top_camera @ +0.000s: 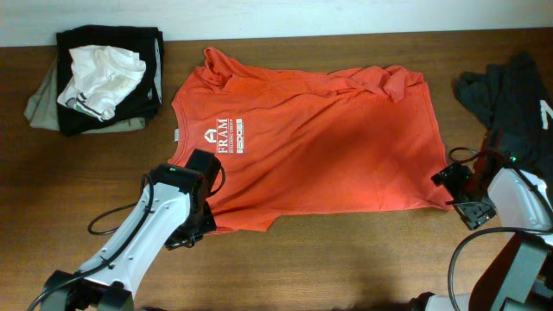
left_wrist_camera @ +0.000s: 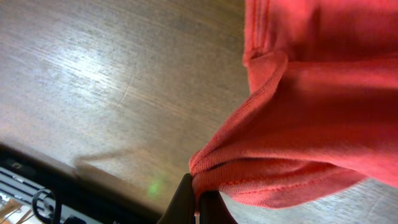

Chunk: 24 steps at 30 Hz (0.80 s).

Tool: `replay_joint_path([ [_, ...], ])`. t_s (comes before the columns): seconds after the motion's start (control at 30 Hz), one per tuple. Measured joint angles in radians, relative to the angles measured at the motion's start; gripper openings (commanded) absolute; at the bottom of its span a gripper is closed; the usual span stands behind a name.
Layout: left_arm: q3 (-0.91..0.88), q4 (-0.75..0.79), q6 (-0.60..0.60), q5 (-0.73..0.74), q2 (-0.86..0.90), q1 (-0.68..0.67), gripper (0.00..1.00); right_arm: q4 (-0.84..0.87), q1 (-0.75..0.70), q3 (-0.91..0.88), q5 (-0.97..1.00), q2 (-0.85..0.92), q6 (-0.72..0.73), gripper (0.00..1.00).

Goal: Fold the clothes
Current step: 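Grasp the T-shirt's bottom-right hem corner with the right gripper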

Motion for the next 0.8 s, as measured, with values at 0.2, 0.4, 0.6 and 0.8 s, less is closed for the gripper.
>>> replay_joint_path([
  [0.2, 0.000, 0.010, 0.000, 0.004, 0.000, 0.000, 0.01, 0.125, 0.001, -0.122, -0.014, 0.000, 0.002, 0.72],
  [0.4, 0.000, 0.010, 0.000, 0.007, 0.000, 0.000, 0.01, 0.193, 0.002, -0.127, 0.001, 0.043, 0.017, 0.65],
  [0.6, 0.000, 0.010, 0.000, 0.009, 0.000, 0.000, 0.01, 0.223, 0.002, -0.115, 0.035, 0.066, 0.018, 0.23],
  [0.8, 0.014, -0.040, 0.027, 0.016, 0.000, 0.000, 0.01, 0.187, 0.002, -0.092, 0.031, 0.081, 0.022, 0.04],
])
